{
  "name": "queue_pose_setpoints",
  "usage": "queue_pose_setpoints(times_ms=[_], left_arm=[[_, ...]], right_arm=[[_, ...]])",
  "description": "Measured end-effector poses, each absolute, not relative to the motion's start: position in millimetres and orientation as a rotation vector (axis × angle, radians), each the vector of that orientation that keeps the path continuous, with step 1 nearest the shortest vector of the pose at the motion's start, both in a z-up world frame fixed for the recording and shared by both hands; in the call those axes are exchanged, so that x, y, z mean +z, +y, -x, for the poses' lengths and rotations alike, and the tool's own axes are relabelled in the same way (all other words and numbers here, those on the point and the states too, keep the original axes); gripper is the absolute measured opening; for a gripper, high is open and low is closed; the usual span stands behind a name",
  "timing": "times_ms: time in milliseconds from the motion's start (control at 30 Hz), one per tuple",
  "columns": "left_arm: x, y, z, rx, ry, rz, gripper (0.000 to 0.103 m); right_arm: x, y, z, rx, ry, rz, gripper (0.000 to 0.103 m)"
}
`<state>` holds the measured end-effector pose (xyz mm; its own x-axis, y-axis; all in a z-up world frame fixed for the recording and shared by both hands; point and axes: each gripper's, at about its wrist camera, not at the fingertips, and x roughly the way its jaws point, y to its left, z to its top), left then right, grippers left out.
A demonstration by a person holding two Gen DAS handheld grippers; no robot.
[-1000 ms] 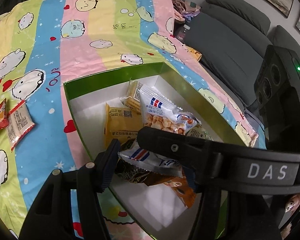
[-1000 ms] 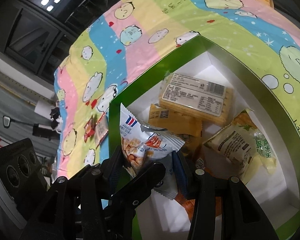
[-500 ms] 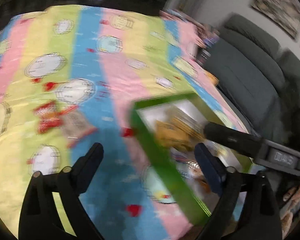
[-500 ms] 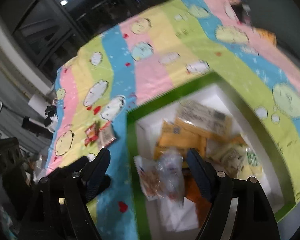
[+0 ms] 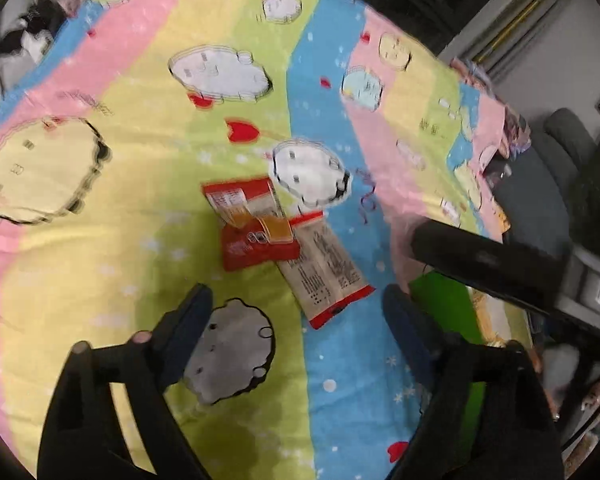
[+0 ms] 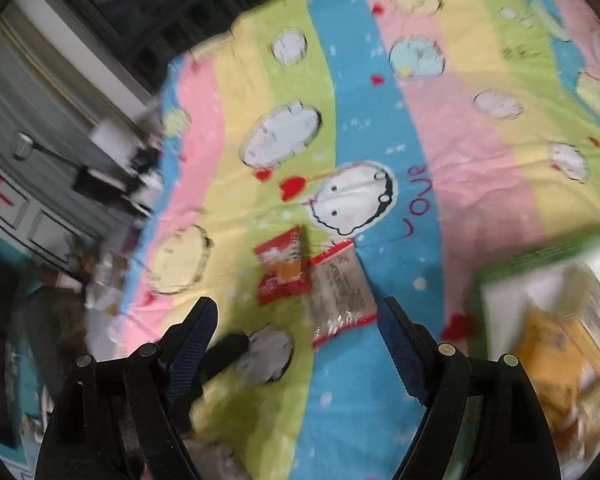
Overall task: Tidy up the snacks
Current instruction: 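Move the right gripper to the clear bread bag with red edge and grasp it, then lift the bread bag with the right gripper and carry it over the box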
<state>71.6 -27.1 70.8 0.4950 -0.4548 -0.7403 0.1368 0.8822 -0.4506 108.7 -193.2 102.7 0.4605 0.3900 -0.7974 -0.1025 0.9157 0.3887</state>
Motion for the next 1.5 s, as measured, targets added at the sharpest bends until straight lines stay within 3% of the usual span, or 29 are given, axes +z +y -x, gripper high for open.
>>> queue_pose_setpoints(times_ms=[100, 300, 367, 433, 533, 1500], left_arm=[[53, -42, -85, -0.385, 1.050, 0.353, 0.069], [34, -51, -99, -0.398, 1.071, 0.375, 0.055], [33, -53, -100, -0.411, 1.066, 0.359, 0.046], [33, -56, -101, -0.409, 1.058, 0.346, 0.043], [36, -58, -97, -0.401, 1.061, 0.317, 0.044], [162, -144, 38, -0.657, 0.770, 0.114, 0.044]], right_arm=[[74, -185, -133, 0.293, 1.148, -0.271, 0.069], [41, -190, -150, 0.238, 1.218, -0.261, 0.068], [28, -190, -152, 0.268, 1.254, -0.294, 0.059], [25, -191, -151, 0.263, 1.237, -0.299, 0.057], [29, -189, -144, 0.236, 1.240, -0.294, 0.052], [162, -266, 32, 0.100, 0.851, -0.376, 0.052]])
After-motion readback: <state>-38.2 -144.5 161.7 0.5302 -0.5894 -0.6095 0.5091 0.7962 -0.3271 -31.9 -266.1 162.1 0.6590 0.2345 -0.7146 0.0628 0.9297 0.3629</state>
